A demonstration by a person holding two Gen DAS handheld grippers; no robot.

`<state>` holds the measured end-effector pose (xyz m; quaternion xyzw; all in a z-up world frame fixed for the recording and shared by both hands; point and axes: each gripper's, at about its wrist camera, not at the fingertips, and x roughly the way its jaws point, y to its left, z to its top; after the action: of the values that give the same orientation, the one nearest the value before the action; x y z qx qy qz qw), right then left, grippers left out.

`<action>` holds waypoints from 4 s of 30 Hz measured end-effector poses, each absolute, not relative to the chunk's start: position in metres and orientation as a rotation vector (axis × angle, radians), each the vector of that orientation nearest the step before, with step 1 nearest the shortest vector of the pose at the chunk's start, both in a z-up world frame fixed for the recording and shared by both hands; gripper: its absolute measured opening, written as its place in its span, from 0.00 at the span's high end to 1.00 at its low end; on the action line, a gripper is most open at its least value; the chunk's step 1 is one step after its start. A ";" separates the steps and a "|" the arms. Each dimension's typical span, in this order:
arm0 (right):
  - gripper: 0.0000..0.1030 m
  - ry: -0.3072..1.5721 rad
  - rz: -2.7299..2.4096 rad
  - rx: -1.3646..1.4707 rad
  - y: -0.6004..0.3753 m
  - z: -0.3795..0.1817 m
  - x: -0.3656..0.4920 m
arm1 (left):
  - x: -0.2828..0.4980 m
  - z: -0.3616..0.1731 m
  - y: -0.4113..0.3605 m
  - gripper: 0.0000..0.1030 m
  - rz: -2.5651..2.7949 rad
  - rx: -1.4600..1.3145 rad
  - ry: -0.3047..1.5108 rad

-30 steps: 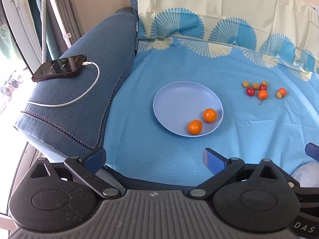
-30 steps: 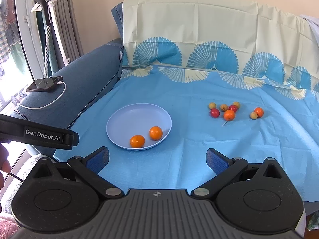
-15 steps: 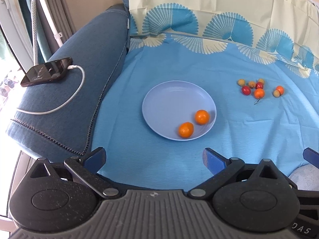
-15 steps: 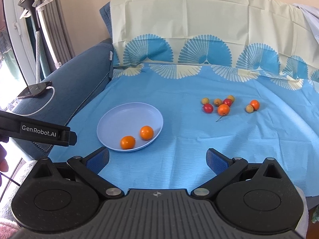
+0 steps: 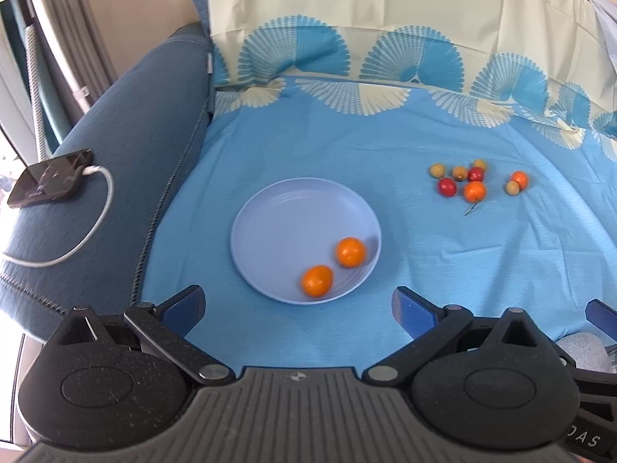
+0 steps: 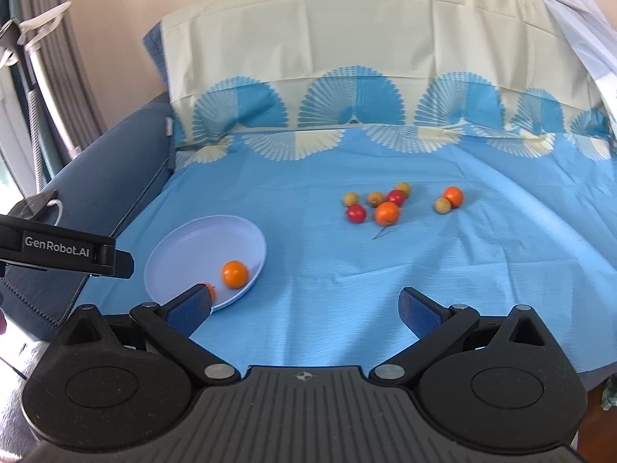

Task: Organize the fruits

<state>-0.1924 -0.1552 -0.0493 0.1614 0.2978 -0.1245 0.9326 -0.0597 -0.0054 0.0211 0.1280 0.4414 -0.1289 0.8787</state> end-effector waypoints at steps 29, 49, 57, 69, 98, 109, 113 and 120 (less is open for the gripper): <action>0.01 0.585 -0.576 0.375 -0.386 -0.142 -0.090 | 0.111 -0.087 -0.221 0.00 -0.348 0.273 1.128; 0.62 0.738 -0.541 0.535 -0.456 -0.214 0.026 | 0.167 -0.157 -0.265 0.66 -0.355 0.092 1.294; 0.62 0.689 -0.579 0.577 -0.453 -0.196 -0.036 | 0.142 -0.137 -0.249 0.68 -0.424 0.110 1.280; 0.62 0.655 -0.502 0.533 -0.387 -0.153 -0.113 | 0.061 -0.064 -0.197 0.67 -0.458 0.238 1.152; 0.62 0.616 -0.088 0.293 -0.174 -0.050 -0.132 | -0.016 0.039 0.012 0.67 -0.337 0.097 1.016; 0.62 0.596 -0.032 0.256 -0.133 -0.020 -0.140 | -0.038 0.063 0.064 0.67 -0.324 0.030 0.972; 0.62 0.587 -0.021 0.244 -0.122 -0.013 -0.146 | -0.043 0.066 0.072 0.67 -0.322 0.019 0.961; 0.62 0.586 -0.016 0.228 -0.111 -0.008 -0.151 | -0.046 0.068 0.082 0.67 -0.325 0.001 0.953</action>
<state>-0.1514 -0.1112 -0.0083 0.1121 0.2884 -0.0080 0.9509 -0.0459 0.0821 0.0679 0.0005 0.4566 -0.1556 0.8760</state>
